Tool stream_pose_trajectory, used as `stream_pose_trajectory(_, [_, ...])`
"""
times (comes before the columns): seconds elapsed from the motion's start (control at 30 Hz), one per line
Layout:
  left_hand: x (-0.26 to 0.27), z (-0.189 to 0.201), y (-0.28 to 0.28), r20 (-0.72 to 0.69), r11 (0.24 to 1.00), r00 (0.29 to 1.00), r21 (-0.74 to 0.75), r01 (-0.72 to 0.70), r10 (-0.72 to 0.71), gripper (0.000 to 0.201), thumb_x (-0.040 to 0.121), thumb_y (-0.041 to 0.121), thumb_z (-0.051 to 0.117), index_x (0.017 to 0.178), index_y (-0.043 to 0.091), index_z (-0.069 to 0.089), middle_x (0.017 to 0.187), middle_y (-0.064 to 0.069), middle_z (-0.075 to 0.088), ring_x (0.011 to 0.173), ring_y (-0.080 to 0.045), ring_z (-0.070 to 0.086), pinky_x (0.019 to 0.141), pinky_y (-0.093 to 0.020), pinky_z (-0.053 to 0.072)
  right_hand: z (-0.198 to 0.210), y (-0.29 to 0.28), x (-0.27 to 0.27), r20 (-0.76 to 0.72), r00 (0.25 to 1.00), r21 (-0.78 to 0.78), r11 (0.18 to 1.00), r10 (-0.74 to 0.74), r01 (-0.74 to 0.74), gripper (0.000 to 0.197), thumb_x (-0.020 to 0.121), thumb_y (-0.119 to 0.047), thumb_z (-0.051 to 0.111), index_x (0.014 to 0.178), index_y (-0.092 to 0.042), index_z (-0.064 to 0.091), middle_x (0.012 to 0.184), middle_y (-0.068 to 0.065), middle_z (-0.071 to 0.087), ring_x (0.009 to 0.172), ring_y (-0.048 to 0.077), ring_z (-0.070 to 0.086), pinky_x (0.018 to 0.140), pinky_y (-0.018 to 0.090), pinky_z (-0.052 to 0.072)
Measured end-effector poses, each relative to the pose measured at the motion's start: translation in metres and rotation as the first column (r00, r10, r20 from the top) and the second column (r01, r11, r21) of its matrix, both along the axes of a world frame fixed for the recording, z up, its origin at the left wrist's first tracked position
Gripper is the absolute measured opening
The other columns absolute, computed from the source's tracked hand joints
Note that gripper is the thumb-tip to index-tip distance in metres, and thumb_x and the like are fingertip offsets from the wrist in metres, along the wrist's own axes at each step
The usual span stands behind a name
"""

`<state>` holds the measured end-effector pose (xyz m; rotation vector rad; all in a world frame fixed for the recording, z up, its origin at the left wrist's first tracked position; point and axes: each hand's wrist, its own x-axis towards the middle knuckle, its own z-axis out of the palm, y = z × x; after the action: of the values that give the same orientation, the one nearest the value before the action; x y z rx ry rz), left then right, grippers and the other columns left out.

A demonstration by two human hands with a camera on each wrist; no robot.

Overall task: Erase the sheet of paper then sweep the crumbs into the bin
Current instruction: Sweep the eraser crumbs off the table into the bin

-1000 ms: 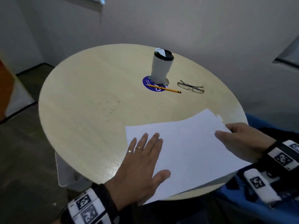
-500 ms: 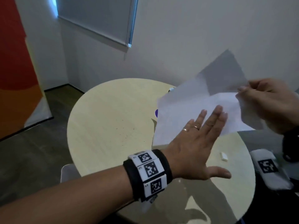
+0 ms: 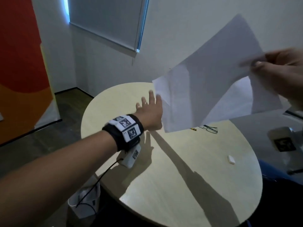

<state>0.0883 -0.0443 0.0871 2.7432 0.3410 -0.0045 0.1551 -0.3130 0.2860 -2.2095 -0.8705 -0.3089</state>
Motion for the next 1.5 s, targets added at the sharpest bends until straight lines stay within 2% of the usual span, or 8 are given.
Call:
stream_pose_trajectory(0.17, [0.008, 0.04, 0.017, 0.449, 0.962, 0.893, -0.245, 0.123, 0.0, 0.151, 0.062, 0.06, 0.095, 0.165, 0.019, -0.008, 0.173, -0.014, -0.011, 0.16, -0.036, -0.004, 0.127, -0.049, 0.005, 0.004, 0.013, -0.008, 0.064, 0.997, -0.175, 0.984, 0.033, -0.022, 0.027, 0.109, -0.016, 0.059, 0.099, -0.026, 0.082, 0.087, -0.01, 0.081, 0.062, 0.006, 0.073, 0.064, 0.026, 0.062])
stream_pose_trajectory(0.3, [0.019, 0.048, 0.042, 0.502, 0.91, 0.861, -0.391, 0.136, 0.087, 0.045, 0.073, 0.028, 0.097, 0.105, 0.016, 0.069, 0.103, -0.003, 0.073, 0.102, -0.021, 0.069, 0.069, -0.016, 0.045, 0.017, 0.008, -0.009, 0.168, 0.985, -0.168, 0.986, 0.031, -0.003, 0.02, 0.108, -0.029, 0.063, 0.101, -0.027, 0.082, 0.087, 0.002, 0.08, 0.056, 0.01, 0.069, 0.055, 0.038, 0.06])
stream_pose_trajectory(0.47, [0.021, 0.038, 0.053, 0.395, 0.881, 0.917, -0.412, 0.232, -0.057, 0.022, 0.082, 0.019, 0.089, 0.102, 0.017, 0.079, 0.097, 0.007, 0.08, 0.094, -0.017, 0.077, 0.078, -0.028, 0.058, 0.027, -0.009, 0.003, 0.218, 0.973, -0.185, 0.982, 0.077, -0.037, 0.022, 0.104, -0.047, 0.063, 0.104, -0.033, 0.079, 0.091, -0.005, 0.082, 0.083, 0.036, 0.079, 0.076, 0.066, 0.063])
stream_pose_trajectory(0.67, [0.012, 0.033, 0.049, 0.432, 0.845, 0.902, -0.48, 0.237, -0.007, 0.011, 0.092, 0.022, 0.081, 0.092, 0.011, 0.079, 0.083, 0.002, 0.079, 0.07, -0.01, 0.071, 0.07, -0.035, 0.056, 0.023, -0.021, 0.026, 0.314, 0.944, -0.086, 0.987, -0.102, 0.135, 0.019, 0.105, -0.029, 0.065, 0.104, -0.016, 0.08, 0.082, 0.001, 0.079, 0.062, -0.01, 0.066, 0.063, 0.007, 0.051])
stream_pose_trajectory(0.8, [-0.002, 0.025, 0.05, 0.378, 0.806, 0.925, -0.558, 0.198, 0.034, 0.032, 0.096, 0.028, 0.076, 0.079, 0.002, 0.068, 0.066, -0.002, 0.068, 0.057, -0.012, 0.057, 0.057, -0.029, 0.047, -0.041, -0.057, 0.079, 0.185, 0.885, 0.069, 0.904, -0.428, 0.422, 0.034, 0.104, -0.029, 0.058, 0.111, -0.001, 0.076, 0.106, 0.023, 0.077, 0.093, 0.032, 0.071, 0.079, 0.031, 0.048])
stream_pose_trajectory(1.0, [-0.01, 0.01, 0.034, 0.292, 0.71, 0.955, -0.684, 0.17, 0.053, 0.041, 0.102, 0.016, 0.066, 0.062, 0.012, 0.062, 0.055, 0.015, 0.061, 0.048, 0.0, 0.056, 0.049, -0.014, 0.048, -0.202, -0.103, 0.099, -0.121, 0.826, -0.625, 0.689, -0.551, 0.368, 0.034, 0.107, -0.022, 0.061, 0.138, -0.01, 0.067, 0.139, 0.018, 0.067, 0.128, 0.035, 0.062, 0.105, 0.037, 0.046])
stream_pose_trajectory(1.2, [0.003, -0.004, 0.003, 0.28, 0.676, 0.96, -0.707, 0.207, -0.001, 0.017, 0.103, 0.022, 0.066, 0.092, 0.011, 0.073, 0.066, 0.017, 0.066, 0.055, 0.0, 0.056, 0.06, -0.019, 0.047, -0.28, -0.12, 0.115, -0.175, 0.861, -0.74, 0.641, -0.477, 0.205, 0.037, 0.107, -0.031, 0.062, 0.141, -0.016, 0.067, 0.143, 0.017, 0.063, 0.135, 0.035, 0.058, 0.107, 0.035, 0.043])
stream_pose_trajectory(1.5, [0.028, -0.02, -0.061, 0.219, 0.651, 0.973, -0.728, 0.213, -0.074, 0.012, 0.105, 0.021, 0.064, 0.107, 0.017, 0.075, 0.095, 0.007, 0.08, 0.08, -0.009, 0.074, 0.068, -0.022, 0.055, -0.275, -0.145, 0.103, -0.451, 0.722, -0.041, 0.82, -0.525, 0.571, 0.033, 0.1, 0.0, 0.048, 0.084, -0.009, 0.076, 0.102, 0.015, 0.074, 0.087, 0.024, 0.062, 0.079, 0.036, 0.052])
